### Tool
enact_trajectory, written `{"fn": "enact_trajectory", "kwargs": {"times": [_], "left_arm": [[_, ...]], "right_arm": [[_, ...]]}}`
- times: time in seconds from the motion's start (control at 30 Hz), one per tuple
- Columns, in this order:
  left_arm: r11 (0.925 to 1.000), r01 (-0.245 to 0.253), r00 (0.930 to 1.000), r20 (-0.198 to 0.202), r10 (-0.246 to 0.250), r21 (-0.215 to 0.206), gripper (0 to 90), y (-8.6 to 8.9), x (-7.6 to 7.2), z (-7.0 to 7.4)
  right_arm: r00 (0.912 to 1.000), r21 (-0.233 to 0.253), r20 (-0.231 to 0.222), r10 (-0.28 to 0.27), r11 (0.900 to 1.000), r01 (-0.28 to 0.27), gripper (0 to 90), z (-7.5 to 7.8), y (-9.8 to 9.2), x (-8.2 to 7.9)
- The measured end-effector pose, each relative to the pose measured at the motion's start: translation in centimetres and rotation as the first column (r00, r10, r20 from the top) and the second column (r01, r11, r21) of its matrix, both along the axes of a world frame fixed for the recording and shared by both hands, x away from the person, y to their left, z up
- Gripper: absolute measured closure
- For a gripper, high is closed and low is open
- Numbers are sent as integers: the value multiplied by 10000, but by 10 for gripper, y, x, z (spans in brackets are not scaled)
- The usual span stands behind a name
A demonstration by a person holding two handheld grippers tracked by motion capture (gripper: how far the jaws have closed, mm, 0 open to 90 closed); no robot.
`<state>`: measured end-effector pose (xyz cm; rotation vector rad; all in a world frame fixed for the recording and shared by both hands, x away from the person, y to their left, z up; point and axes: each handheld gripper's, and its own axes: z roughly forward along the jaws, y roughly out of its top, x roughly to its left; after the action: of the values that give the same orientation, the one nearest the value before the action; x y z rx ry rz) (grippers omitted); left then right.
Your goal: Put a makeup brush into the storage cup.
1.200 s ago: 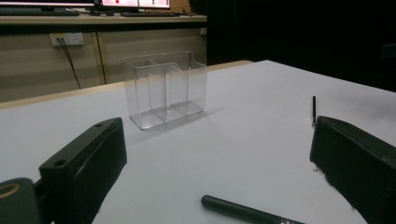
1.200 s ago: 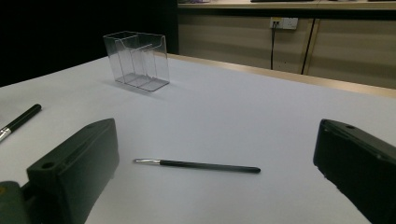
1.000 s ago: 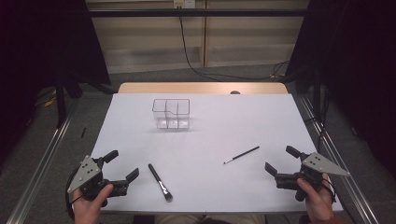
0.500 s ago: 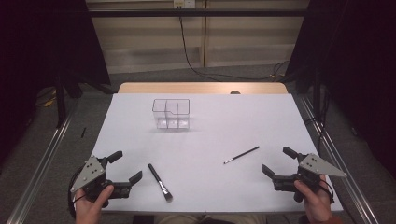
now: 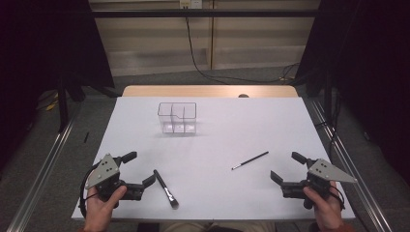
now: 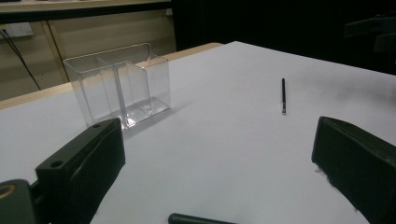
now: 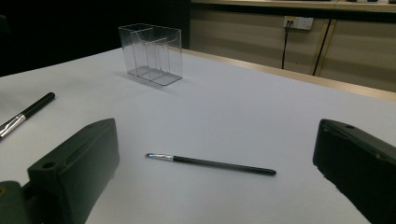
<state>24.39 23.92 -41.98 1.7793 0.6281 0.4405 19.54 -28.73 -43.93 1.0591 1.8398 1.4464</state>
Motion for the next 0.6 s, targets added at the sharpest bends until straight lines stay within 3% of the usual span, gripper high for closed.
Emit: {"fn": "enact_trajectory", "kwargs": {"times": [0.6], "left_arm": [[9985,491,9988,11,-491,239,26,-18,26,9]], "right_arm": [[10000,-48,24,51,10000,-51,0,0,0,0]]}}
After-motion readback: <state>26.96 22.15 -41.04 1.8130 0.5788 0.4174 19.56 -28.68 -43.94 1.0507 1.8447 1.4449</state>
